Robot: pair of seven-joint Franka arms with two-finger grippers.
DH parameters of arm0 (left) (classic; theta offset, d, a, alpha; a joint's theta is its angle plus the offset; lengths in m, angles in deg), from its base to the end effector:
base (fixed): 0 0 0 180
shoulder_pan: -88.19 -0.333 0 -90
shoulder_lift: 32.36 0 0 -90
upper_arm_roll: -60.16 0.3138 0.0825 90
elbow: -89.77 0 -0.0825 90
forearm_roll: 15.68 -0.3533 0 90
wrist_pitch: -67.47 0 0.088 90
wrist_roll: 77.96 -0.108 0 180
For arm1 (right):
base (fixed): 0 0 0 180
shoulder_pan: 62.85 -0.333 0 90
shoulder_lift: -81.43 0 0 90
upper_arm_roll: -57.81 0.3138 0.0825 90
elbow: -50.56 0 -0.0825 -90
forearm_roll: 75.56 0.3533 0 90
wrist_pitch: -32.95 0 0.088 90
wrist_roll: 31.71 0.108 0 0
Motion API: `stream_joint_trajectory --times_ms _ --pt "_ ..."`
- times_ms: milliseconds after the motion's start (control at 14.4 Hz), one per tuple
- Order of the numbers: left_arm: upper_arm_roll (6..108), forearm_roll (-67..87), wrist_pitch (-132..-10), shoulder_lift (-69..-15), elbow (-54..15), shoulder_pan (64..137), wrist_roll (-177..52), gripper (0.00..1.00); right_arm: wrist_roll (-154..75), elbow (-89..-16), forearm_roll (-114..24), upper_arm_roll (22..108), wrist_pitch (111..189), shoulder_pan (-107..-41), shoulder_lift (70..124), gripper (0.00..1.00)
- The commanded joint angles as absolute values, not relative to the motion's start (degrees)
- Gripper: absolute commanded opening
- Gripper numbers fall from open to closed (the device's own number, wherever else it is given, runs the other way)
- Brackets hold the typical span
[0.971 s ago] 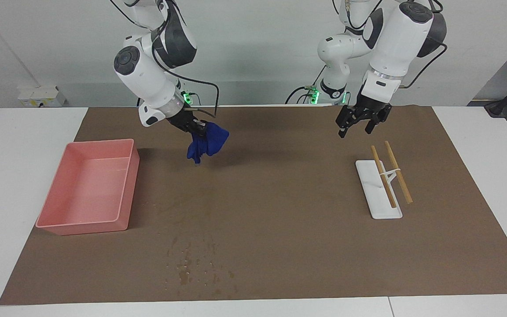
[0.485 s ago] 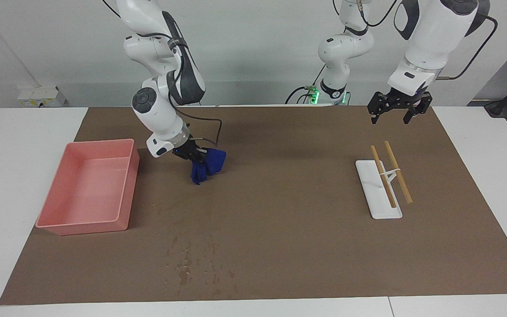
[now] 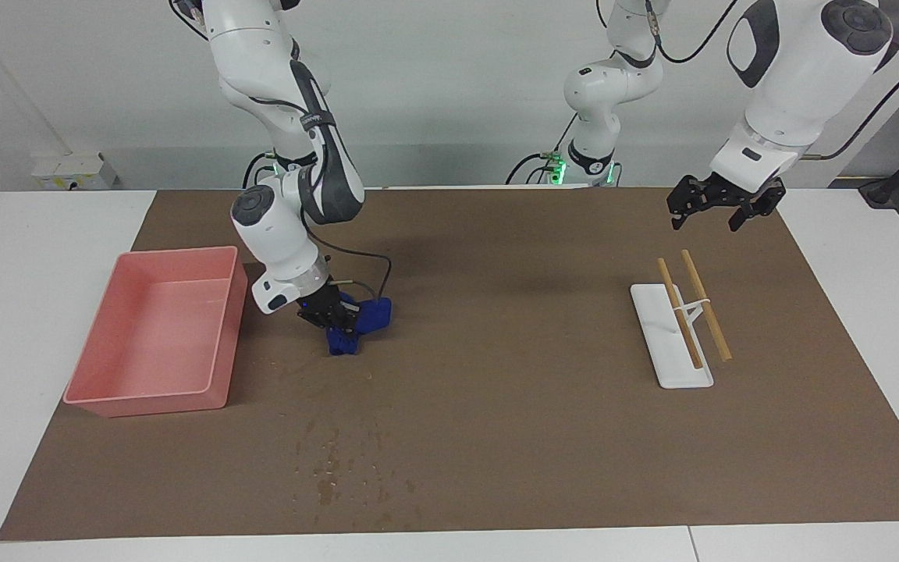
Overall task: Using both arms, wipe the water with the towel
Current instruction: 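Lower the towel onto the spill with the right gripper, then wipe the towel across the spill with the right gripper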
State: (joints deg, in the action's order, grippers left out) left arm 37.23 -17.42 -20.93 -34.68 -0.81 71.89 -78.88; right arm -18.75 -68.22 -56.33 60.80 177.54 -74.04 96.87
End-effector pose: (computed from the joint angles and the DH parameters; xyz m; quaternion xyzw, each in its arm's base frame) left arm 0.5279 -0.0537 0.5948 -0.9971 0.0661 0.0372 0.0092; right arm 0.5628 0.1379 0.3356 -0.9823 0.1179 -0.0589 0.1330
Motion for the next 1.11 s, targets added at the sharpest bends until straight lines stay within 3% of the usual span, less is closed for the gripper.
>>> stream_joint_trajectory --times_ms 0,208,555,1040 --pt "38.52 -18.49 -19.63 -34.21 -0.93 72.71 -79.1 1.0 -20.11 -63.36 -57.01 61.06 181.65 -74.36 101.63 0.0" --pt "53.8 -17.62 -19.45 -33.24 -1.37 87.19 -79.54 1.0 -19.33 -57.31 -56.23 61.06 182.71 -76.2 106.29 0.0" --pt "54.71 -17.08 -17.96 -31.58 -2.07 88.63 -80.15 1.0 -9.83 -56.57 -53.5 61.15 184.92 -80.25 108.76 0.0" --pt "56.12 -14.62 -20.59 -28.76 -5.24 88.72 -80.68 1.0 -23.61 -64.13 -53.67 60.71 185.88 -76.48 107.89 0.0"
